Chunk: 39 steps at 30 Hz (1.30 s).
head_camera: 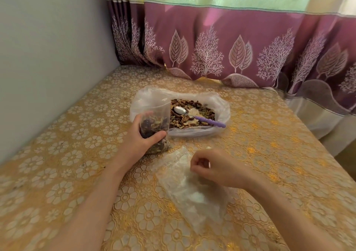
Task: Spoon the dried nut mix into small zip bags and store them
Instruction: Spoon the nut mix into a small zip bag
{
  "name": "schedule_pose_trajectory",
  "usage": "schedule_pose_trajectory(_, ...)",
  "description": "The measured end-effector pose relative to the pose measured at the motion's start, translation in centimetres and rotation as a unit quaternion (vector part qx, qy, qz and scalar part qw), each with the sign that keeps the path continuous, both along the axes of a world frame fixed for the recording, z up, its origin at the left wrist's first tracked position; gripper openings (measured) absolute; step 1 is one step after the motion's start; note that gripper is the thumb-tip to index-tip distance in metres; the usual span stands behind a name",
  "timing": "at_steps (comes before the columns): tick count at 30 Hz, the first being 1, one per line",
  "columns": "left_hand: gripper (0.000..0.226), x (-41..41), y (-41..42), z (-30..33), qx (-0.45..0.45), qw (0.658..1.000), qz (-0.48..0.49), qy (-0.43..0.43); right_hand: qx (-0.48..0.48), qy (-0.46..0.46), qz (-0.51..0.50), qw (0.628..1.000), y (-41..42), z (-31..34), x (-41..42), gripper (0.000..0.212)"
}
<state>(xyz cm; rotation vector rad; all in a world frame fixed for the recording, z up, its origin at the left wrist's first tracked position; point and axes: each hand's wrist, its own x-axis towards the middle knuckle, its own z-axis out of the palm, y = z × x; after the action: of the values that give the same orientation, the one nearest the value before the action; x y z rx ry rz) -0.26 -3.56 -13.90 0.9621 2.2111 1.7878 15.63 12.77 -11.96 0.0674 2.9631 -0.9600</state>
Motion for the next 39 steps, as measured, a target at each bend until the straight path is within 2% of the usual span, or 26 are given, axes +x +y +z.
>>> schedule_pose_trajectory(2,0.052,0.2,0.2,-0.1,0.000,1.000,-0.010,-0.002,-0.060,0.099,-0.031,0.993,0.3,1.5,-0.9,0.017)
schedule_pose_trajectory(5,0.052,0.5,0.7,-0.3,0.002,1.000,-0.026,0.002,-0.146,0.269,-0.065,0.950,0.9,5.3,-3.2,0.011)
schedule_pose_trajectory(7,0.051,0.7,1.0,-0.3,0.005,0.999,-0.037,0.012,-0.157,0.320,-0.075,0.931,0.8,7.3,-5.1,0.011)
schedule_pose_trajectory(12,0.051,0.9,1.3,-0.5,0.013,0.999,-0.030,0.028,-0.114,0.276,-0.059,0.953,-0.3,6.9,-8.1,0.009)
schedule_pose_trajectory(14,0.050,1.0,1.3,-0.5,0.022,0.999,-0.019,0.027,-0.144,0.302,-0.077,0.939,0.3,6.1,-7.9,0.013)
schedule_pose_trajectory(17,0.049,0.9,1.2,-0.3,0.036,0.999,-0.002,0.013,-0.215,0.335,-0.157,0.904,2.6,4.8,-6.9,0.016)
schedule_pose_trajectory(18,0.047,0.8,1.1,-0.3,0.045,0.999,0.010,0.010,-0.189,0.328,-0.195,0.905,3.6,4.2,-6.5,0.015)
schedule_pose_trajectory(21,0.042,0.3,0.8,-0.1,0.063,0.996,0.056,-0.013,-0.004,0.244,-0.299,0.923,6.7,1.6,-5.2,0.015)
schedule_pose_trajectory(23,0.040,-0.1,0.6,0.3,0.069,0.995,0.071,-0.029,0.054,0.164,-0.330,0.928,7.9,0.1,-4.3,0.023)
schedule_pose_trajectory(26,0.037,-0.8,0.5,1.3,0.060,0.995,0.080,-0.017,0.045,0.107,-0.335,0.935,8.0,-1.1,-4.0,0.032)
schedule_pose_trajectory(32,0.035,-2.2,-0.1,2.2,0.061,0.995,0.083,0.004,0.000,0.165,-0.328,0.930,7.7,-1.9,-4.0,0.015)
schedule_pose_trajectory(34,0.038,-2.3,0.0,1.9,0.052,0.995,0.079,0.014,-0.060,0.194,-0.320,0.925,7.8,-1.8,-4.2,0.012)
schedule_pose_trajectory(35,0.040,-2.4,0.1,1.7,0.044,0.996,0.077,0.015,-0.129,0.205,-0.322,0.915,7.9,-1.6,-4.5,0.011)
schedule_pose_trajectory(36,0.044,-2.5,0.3,1.4,0.037,0.997,0.074,0.013,-0.220,0.214,-0.329,0.893,7.9,-1.3,-4.7,0.008)
schedule_pose_trajectory(38,0.049,-2.5,0.5,0.7,0.028,0.997,0.065,0.007,-0.388,0.234,-0.342,0.823,8.1,-0.6,-5.4,0.002)
schedule_pose_trajectory(39,0.049,-2.6,0.5,0.4,0.030,0.998,0.059,0.008,-0.431,0.249,-0.348,0.794,8.2,-0.2,-5.7,0.002)
